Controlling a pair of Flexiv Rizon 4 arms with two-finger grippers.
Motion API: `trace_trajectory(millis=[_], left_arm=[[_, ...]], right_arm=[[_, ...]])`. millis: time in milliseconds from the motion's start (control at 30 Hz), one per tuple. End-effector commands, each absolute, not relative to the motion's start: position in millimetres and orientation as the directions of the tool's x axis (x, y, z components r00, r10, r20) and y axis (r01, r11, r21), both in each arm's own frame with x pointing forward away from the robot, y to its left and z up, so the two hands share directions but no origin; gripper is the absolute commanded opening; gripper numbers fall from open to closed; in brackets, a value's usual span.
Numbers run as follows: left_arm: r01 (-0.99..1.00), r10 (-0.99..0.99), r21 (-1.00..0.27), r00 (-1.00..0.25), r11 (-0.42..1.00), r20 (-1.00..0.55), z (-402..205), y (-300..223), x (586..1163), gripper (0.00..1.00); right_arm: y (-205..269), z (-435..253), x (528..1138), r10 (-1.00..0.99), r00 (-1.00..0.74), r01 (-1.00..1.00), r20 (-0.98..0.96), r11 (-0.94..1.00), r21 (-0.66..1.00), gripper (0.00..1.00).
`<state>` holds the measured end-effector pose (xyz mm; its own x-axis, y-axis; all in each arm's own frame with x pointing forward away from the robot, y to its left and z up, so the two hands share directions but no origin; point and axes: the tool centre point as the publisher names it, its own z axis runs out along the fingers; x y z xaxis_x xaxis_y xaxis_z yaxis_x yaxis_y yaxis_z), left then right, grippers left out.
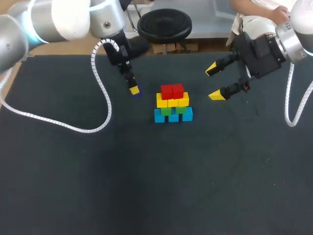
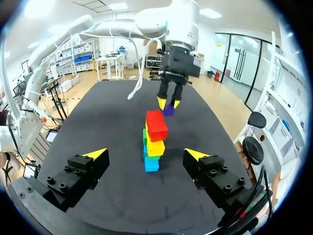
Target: Place the blue cubes, place green cubes on the blue cubes, place the yellow cubes on the green cubes, then place the red cubes on the yellow cubes, and place purple cube on the red cubes.
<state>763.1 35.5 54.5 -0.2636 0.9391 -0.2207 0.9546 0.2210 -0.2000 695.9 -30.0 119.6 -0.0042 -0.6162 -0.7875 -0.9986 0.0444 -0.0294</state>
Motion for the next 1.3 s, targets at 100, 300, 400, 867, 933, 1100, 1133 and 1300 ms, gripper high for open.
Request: trace_trajectory(millis=[100, 300, 400, 867, 933, 1100, 1133, 1300], left_arm=[[0.973, 0.932, -0.087, -0.228, 0.212, -0.28, 77, 27, 746, 0.0], [0.98, 0.93, -0.061, -0.201, 0.191, -0.307, 94, 13, 744, 0.0], [0.981, 0.929, -0.057, -0.196, 0.187, -0.313, 102, 9, 743, 0.0], [0.987, 0.926, -0.029, -0.156, 0.156, -0.345, 138, -7, 729, 0.0], [0.991, 0.919, -0.028, -0.129, 0.128, -0.373, 139, -9, 728, 0.0], [0.993, 0.908, -0.02, -0.113, 0.115, -0.402, 139, -9, 728, 0.0], [0.993, 0.908, -0.02, -0.113, 0.115, -0.402, 139, -9, 728, 0.0], [0.993, 0.908, -0.02, -0.113, 0.115, -0.402, 139, -9, 728, 0.0]], right_arm=[[-30, 120, 695, -0.615, -0.004, -0.998, -0.788, 0.046, -0.031, 1.0], [-30, 120, 695, -0.615, -0.004, -0.998, -0.788, 0.046, -0.031, 1.0], [-30, 120, 695, -0.615, -0.004, -0.998, -0.788, 0.046, -0.031, 1.0], [-30, 120, 695, -0.615, -0.004, -0.998, -0.788, 0.046, -0.031, 1.0], [-30, 120, 695, -0.615, -0.004, -0.998, -0.788, 0.046, -0.031, 1.0], [-30, 120, 695, -0.615, -0.004, -0.998, -0.788, 0.046, -0.031, 1.0], [-30, 120, 695, -0.615, -0.004, -0.998, -0.788, 0.046, -0.031, 1.0], [-30, 120, 695, -0.615, -0.004, -0.998, -0.788, 0.046, -0.031, 1.0]])
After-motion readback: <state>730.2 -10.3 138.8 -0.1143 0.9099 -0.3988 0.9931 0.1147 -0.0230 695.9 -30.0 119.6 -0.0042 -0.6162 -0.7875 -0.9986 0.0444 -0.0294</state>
